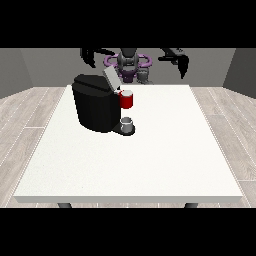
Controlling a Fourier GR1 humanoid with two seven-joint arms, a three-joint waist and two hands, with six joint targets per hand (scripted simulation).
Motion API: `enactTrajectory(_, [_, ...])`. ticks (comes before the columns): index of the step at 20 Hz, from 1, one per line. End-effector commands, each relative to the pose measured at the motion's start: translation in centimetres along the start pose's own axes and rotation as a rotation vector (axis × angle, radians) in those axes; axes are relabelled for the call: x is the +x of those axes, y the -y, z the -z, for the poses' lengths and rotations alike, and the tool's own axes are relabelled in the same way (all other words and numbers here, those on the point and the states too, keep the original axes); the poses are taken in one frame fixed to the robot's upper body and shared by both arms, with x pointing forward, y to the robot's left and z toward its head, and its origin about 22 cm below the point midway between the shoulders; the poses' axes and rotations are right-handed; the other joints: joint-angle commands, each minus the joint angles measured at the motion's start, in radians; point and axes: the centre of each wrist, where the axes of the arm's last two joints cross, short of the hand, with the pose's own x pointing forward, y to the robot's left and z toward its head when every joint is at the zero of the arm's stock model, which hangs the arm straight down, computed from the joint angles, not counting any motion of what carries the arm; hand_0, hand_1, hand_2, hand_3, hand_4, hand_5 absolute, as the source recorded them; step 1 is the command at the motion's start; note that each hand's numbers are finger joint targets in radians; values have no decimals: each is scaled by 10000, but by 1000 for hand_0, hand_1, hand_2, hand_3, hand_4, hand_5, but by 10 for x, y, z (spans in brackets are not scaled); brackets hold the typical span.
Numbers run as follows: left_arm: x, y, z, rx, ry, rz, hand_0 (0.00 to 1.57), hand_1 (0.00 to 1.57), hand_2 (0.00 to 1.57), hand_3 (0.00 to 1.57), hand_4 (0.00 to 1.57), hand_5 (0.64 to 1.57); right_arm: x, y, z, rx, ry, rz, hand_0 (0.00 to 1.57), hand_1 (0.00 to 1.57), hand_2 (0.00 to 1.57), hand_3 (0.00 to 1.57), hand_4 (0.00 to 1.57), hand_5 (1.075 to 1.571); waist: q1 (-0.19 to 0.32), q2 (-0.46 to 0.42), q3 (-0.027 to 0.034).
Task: Insert the coffee pod into the coffee machine and close the lid
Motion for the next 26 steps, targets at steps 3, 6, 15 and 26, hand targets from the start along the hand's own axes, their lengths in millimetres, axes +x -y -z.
enactTrajectory(3, [22, 0, -5, 140, 293, 261, 0, 0, 0, 0, 0, 1571, -4, 3, 18, 52, 9, 73, 0, 0, 0, 0, 0, 1571, 69, 611, 2])
enactTrajectory(6, [7, -28, -20, 760, 546, 528, 0, 0, 0, 0, 0, 1571, -3, -2, 17, 418, 264, 284, 0, 0, 0, 0, 0, 1571, -420, 919, 0])
enactTrajectory(15, [34, -8, -18, 435, 720, 284, 0, 0, 0, 0, 0, 1571, 1, -23, 47, 515, 16, -340, 0, 0, 0, 0, 0, 1571, -122, 992, 1])
enactTrajectory(26, [49, -22, -11, 336, 1122, 639, 0, 0, 0, 0, 0, 1571, 16, -21, 73, 580, 422, -509, 0, 0, 0, 0, 0, 1571, 147, 1710, 1])
